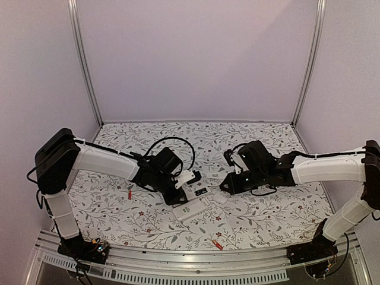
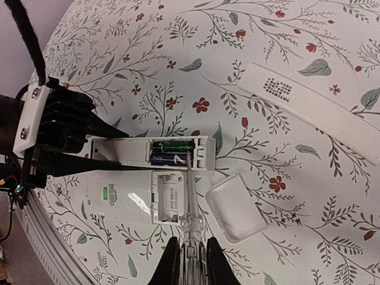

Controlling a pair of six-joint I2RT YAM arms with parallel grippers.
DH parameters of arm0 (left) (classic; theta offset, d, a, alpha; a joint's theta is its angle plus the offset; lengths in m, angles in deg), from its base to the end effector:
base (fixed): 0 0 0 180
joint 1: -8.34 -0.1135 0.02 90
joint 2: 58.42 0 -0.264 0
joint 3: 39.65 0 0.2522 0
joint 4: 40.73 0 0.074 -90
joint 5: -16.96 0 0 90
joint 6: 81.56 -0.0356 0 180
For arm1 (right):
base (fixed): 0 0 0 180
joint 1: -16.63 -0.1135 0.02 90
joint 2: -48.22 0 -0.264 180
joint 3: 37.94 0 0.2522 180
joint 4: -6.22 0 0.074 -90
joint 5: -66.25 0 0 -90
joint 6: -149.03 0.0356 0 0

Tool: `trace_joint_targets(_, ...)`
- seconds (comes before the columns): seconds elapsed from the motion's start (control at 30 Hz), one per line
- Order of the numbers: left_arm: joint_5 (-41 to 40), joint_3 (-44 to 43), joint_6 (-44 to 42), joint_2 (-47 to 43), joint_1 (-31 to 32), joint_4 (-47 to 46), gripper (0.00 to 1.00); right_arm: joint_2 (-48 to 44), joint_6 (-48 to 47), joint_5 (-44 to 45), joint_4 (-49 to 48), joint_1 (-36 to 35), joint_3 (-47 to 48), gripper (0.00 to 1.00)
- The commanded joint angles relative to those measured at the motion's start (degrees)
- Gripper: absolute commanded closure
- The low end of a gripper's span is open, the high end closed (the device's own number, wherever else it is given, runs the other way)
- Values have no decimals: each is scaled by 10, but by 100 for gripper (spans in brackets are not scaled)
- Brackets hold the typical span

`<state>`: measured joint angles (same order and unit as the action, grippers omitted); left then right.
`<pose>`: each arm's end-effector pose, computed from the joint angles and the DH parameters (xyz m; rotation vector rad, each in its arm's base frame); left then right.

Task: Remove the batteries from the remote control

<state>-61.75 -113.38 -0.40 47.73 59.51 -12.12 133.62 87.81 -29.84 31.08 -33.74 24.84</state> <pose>0.2197 -0.2841 0.1366 1.4082 2.3008 -0.5001 0.1920 0.2377 0.1990 -0.5268 2.4823 0.7329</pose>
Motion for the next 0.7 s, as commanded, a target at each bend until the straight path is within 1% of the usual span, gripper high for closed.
trace_joint_targets(0.0, 6, -2, -7, 8, 12, 5, 86, 20, -11, 13, -17, -5, 23, 100)
trace_joint_targets(0.67, 2, -5, -7, 9, 12, 9, 87, 62, -19, 23, 2, -9, 36, 100)
